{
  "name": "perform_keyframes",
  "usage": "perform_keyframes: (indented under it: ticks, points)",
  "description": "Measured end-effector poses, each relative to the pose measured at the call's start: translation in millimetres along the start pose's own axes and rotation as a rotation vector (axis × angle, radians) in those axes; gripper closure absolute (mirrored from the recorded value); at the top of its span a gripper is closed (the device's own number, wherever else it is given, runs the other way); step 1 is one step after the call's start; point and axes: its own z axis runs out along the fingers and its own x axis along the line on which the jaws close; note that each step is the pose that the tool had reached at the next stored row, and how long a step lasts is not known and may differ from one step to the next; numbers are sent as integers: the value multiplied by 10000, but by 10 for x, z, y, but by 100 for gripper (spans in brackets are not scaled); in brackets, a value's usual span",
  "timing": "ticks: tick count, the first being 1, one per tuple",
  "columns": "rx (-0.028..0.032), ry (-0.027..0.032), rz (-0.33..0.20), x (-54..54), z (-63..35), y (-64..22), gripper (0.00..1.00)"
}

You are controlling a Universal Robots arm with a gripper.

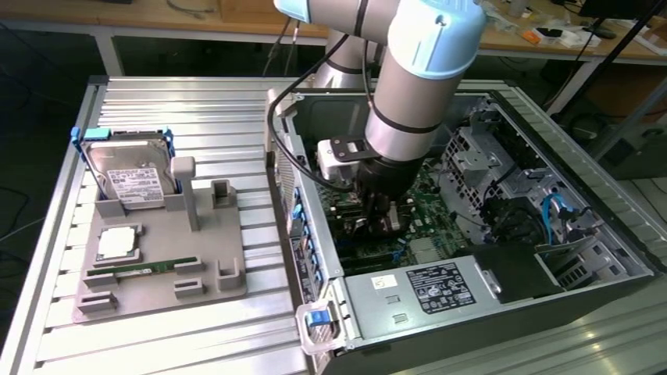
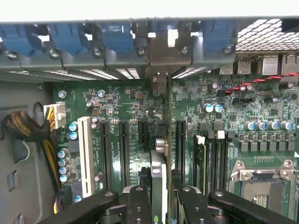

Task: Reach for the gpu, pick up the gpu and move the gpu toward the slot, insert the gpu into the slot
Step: 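Insert the gpu into the slot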

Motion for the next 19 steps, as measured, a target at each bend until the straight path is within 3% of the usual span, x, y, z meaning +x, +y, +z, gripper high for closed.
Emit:
perform_keyframes:
  ticks: [18, 19]
  points:
    - [8, -10, -2, -1, 5, -2, 72]
    - [5, -5, -2, -1, 3, -1, 66]
